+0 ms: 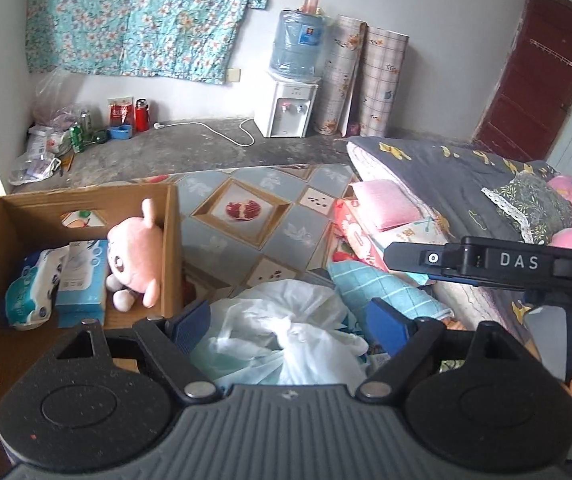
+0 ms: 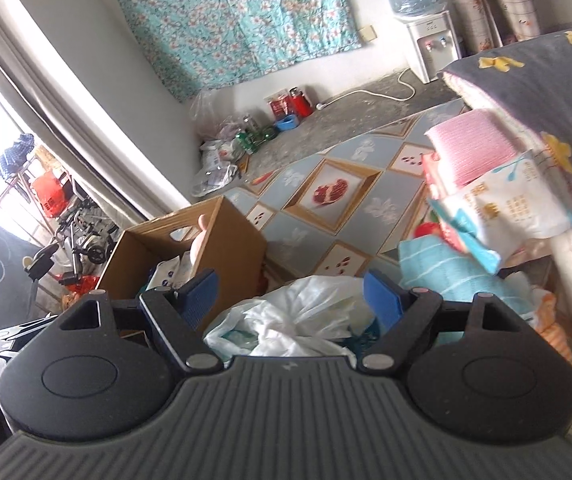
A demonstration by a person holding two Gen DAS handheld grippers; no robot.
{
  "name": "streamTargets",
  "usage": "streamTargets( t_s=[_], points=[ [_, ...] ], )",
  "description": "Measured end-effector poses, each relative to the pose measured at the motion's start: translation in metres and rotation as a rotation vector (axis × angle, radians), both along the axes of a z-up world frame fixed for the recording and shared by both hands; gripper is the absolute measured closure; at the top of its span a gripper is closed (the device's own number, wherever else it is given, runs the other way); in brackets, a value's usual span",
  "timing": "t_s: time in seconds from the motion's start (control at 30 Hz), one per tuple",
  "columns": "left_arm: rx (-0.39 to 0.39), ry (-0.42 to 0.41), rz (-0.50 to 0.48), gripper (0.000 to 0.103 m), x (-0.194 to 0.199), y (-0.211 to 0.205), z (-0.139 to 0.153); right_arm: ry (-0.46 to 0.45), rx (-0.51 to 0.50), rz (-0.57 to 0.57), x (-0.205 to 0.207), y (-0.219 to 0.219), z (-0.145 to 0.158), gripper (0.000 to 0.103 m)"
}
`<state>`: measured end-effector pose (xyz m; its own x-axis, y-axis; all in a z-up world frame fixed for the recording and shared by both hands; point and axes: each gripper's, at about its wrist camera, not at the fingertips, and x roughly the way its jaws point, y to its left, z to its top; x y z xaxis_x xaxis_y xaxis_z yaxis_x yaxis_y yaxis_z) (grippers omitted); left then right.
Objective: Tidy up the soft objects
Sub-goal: 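Move both grippers to the pink mesh sponge pad and grasp it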
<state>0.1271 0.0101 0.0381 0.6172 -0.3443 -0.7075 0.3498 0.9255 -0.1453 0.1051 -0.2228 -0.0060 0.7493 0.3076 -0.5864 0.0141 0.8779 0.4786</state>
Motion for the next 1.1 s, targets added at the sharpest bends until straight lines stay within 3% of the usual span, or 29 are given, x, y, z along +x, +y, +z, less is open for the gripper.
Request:
streamTargets(
  t_s=[0.33, 0.73, 0.93, 1.1],
  points=[
    [0.053, 0.007, -0.029, 0.016, 0.043, -0.068, -0.009, -0.003, -0.043, -0.069, 0.017, -0.07, 0.008, 0.023],
    [0.06, 0.023, -0.059, 0.021, 0.14, -0.115, -0.026, 0.081, -0.023, -0.106, 0.122, -0.158, -0.008, 0.024],
    [0.089, 0.067, -0.154, 0.035, 0.186, -0.148, -0.053, 0.184, 0.0, -0.113, 0.181, -0.196, -0.047, 0.039],
    [0.018, 0.179, -0.194, 0.044, 0.212, -0.175, -0.083, 0.258, 0.029, -0.097, 0.213, -0.209, -0.081, 0.05]
  ],
)
